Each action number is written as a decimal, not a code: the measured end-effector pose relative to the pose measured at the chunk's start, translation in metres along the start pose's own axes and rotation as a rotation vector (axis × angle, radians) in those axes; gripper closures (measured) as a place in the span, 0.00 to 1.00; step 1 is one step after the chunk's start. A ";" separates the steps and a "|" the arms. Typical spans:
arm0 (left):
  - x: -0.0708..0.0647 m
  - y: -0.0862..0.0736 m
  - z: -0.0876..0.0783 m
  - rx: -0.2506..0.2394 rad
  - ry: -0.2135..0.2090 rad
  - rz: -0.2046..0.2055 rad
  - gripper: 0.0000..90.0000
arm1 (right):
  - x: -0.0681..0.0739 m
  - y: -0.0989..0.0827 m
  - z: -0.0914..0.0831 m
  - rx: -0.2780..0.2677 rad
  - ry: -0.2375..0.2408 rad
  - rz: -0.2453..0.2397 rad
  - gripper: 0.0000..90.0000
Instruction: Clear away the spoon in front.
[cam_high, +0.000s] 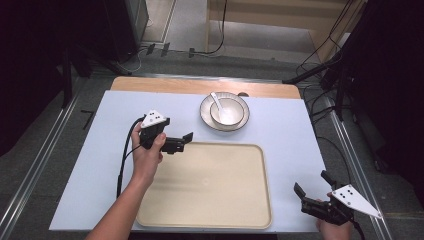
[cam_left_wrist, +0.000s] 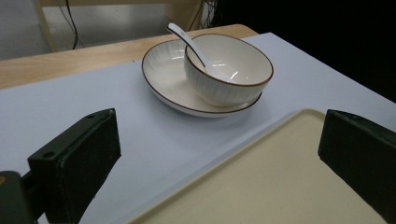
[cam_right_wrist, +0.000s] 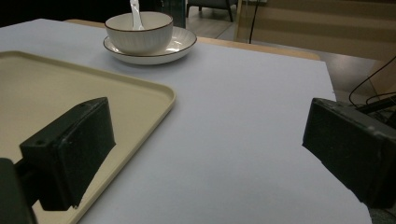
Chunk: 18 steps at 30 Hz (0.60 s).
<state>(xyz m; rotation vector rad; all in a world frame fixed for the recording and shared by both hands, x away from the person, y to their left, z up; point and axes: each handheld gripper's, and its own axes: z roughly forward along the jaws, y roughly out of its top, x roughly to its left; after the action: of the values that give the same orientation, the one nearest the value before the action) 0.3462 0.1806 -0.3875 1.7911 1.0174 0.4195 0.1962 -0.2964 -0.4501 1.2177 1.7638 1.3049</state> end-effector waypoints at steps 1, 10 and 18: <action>0.000 0.002 0.002 -0.002 0.000 0.001 0.00 | -0.001 0.000 0.000 -0.003 -0.002 -0.004 0.03; 0.003 0.013 0.020 -0.008 -0.006 -0.018 0.00 | 0.000 0.000 0.002 -0.002 0.000 -0.008 0.03; 0.003 0.024 0.038 -0.002 -0.009 -0.011 0.00 | -0.001 0.000 0.002 -0.002 0.000 -0.011 0.03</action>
<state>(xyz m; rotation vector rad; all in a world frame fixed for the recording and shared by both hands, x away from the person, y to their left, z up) 0.3842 0.1565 -0.3842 1.7830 1.0199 0.4049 0.1984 -0.2961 -0.4503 1.2054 1.7665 1.3002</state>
